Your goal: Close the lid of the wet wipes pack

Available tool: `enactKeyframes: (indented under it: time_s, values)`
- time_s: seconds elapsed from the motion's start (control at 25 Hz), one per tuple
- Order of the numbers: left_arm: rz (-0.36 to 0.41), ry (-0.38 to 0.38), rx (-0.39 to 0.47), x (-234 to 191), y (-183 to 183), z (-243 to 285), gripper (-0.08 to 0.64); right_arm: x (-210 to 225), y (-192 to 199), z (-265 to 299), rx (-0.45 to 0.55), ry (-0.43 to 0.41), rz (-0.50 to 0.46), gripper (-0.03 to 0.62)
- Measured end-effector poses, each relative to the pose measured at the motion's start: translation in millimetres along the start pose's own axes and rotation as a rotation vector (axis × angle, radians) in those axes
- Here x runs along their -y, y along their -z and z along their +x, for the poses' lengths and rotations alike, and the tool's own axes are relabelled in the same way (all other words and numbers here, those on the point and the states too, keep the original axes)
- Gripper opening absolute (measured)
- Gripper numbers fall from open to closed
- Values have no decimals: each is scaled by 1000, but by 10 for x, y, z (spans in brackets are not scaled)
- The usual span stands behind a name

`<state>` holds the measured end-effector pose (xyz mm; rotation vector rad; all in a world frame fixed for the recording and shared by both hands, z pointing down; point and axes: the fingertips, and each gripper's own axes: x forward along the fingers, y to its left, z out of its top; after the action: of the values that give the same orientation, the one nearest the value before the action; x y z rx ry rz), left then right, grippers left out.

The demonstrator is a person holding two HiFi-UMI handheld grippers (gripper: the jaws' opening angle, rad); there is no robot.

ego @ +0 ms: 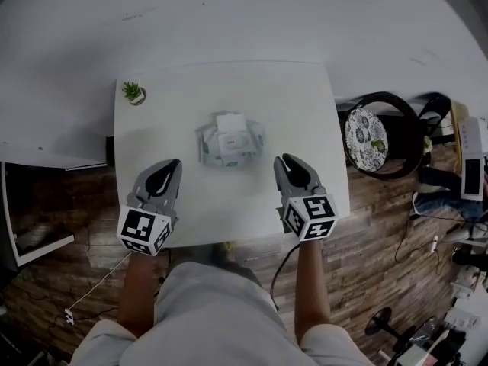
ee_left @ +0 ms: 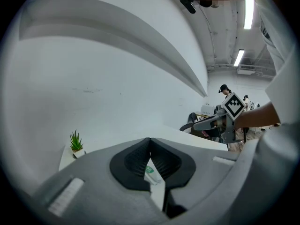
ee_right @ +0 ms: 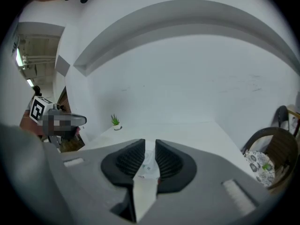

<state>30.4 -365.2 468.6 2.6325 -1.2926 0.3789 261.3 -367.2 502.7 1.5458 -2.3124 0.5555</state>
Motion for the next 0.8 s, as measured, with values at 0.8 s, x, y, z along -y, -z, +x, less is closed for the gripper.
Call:
enactKeyframes:
  time_s: [0.8]
  values:
    - [-28,37,-95,-216,377,277,6,97,156,1581,-204,-154,-74,74]
